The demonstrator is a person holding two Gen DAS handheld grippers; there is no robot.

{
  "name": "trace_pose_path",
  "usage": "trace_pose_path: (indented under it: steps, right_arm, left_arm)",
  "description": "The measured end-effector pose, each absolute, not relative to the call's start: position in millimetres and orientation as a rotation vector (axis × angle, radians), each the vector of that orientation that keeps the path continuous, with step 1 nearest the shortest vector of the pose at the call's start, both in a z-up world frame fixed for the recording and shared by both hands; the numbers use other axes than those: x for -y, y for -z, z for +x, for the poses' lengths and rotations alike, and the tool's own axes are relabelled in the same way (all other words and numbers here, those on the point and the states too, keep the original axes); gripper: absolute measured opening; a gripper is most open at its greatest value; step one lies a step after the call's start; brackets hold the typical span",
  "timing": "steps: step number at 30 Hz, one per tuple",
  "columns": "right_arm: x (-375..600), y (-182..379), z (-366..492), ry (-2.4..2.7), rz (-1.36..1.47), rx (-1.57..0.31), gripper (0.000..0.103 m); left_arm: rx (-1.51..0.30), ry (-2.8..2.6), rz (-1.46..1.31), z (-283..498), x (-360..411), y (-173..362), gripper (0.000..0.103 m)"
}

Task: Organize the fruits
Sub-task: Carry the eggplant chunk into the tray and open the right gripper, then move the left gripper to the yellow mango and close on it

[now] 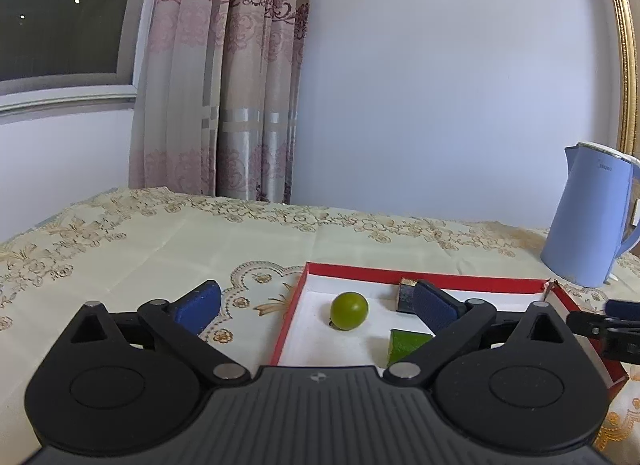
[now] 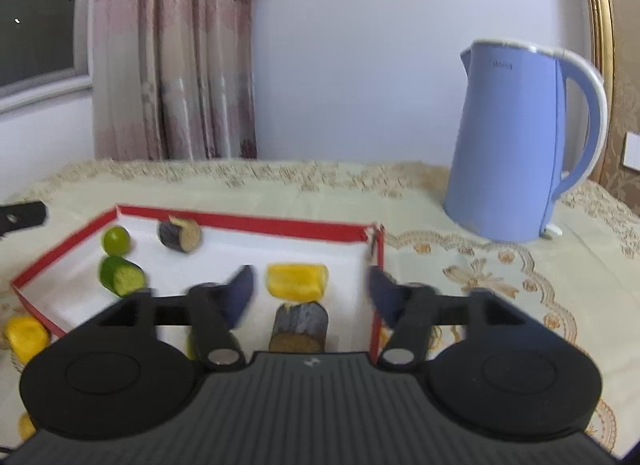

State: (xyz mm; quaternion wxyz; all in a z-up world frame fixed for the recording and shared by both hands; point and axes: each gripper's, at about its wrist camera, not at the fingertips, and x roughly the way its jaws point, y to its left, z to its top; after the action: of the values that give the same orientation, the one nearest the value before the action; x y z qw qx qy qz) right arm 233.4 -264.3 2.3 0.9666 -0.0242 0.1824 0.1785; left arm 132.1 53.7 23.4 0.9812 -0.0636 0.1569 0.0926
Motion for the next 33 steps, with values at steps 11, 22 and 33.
trace_pose_path:
  steps: [11, 22, 33]
  right_arm:
    - [254, -20, 197, -0.477, -0.127, -0.318, 0.099]
    - [237, -24, 147, -0.497, -0.2, -0.264, 0.098]
    - [222, 9, 133, -0.581, -0.209, -0.32, 0.094]
  left_arm:
    - [-0.429, -0.112, -0.227, 106, -75, -26, 0.103]
    - [-0.472, -0.019, -0.122, 78, -79, -4, 0.103]
    - [-0.507, 0.05, -0.023, 94, -63, 14, 0.103]
